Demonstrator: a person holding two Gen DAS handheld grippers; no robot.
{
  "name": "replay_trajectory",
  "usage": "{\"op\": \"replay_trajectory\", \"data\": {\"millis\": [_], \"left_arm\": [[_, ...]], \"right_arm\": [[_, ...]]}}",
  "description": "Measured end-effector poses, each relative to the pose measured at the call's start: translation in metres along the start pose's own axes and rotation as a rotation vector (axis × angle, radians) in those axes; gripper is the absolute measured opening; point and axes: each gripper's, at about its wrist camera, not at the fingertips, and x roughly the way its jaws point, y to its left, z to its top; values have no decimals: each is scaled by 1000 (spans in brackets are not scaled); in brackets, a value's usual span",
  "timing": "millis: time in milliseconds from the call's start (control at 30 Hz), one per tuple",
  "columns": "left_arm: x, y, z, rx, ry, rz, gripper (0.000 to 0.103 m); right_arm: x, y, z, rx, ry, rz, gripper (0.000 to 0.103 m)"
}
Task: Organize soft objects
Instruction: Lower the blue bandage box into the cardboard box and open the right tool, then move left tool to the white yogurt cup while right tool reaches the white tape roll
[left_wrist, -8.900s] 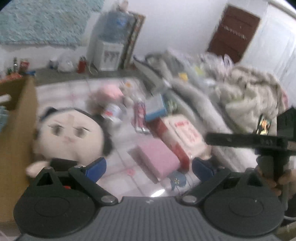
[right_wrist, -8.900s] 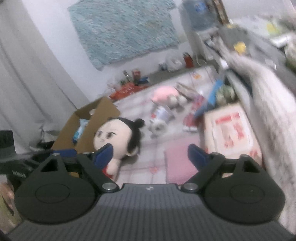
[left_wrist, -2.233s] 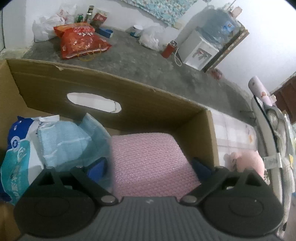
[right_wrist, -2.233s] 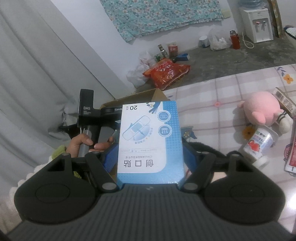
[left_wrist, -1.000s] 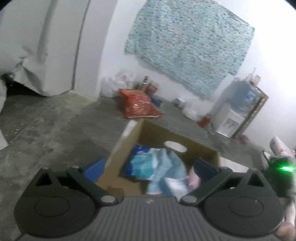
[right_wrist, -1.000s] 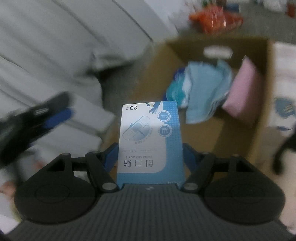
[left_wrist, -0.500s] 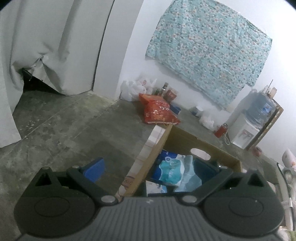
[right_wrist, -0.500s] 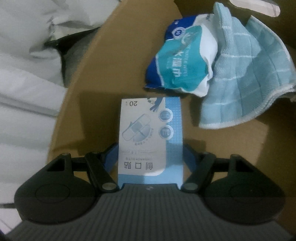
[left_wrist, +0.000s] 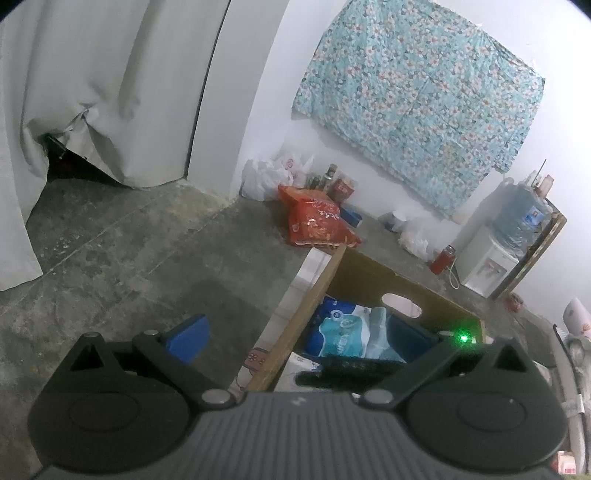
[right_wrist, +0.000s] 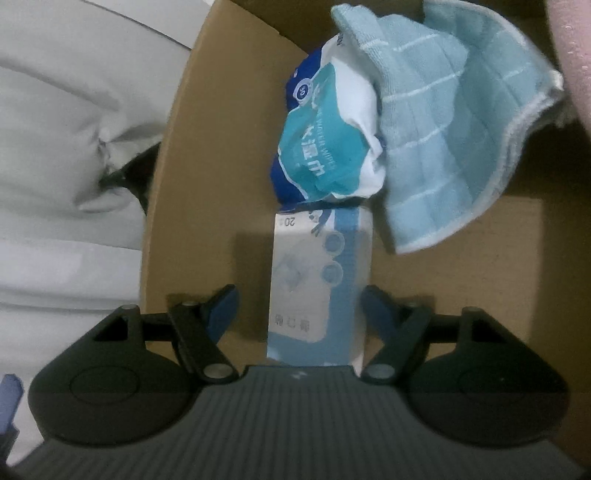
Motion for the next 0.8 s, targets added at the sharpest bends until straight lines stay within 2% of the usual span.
{"op": "replay_trajectory", "data": {"millis": [67,200,300,367,467,600,700,733,800], "left_arm": [[0,0,-1,1,-5,3,103],[1,-1,0,-8,-2,6,103],[-2,-1,0,-10,1,10,103],[-5,-2,0,-8,-2,10,103],[-14,-7,-2,1,-15,-10,103],[-30,-24,-13,26,-23,-73,103],[-43,-45,-28,59,-9,-131,103],[-47,-55,-34,82,4,-151,103],[-54,-73,-45,117,24,-186,103]], "right_arm": [[-7,-3,-2,-11,12,-21,75],[-6,-14,-8,33,81,3,75],[2,-15,-9,75,117,79,75],[-1,-14,-12,87,118,101,75],[-23,-5,-15,8,78,73,75],[-89,-14,-31,-97,8,77,75],[-153,-39,-57,-129,-70,112,76],[-178,-52,-68,-145,-99,166,79],[-224,-79,-91,-142,-164,177,80]]}}
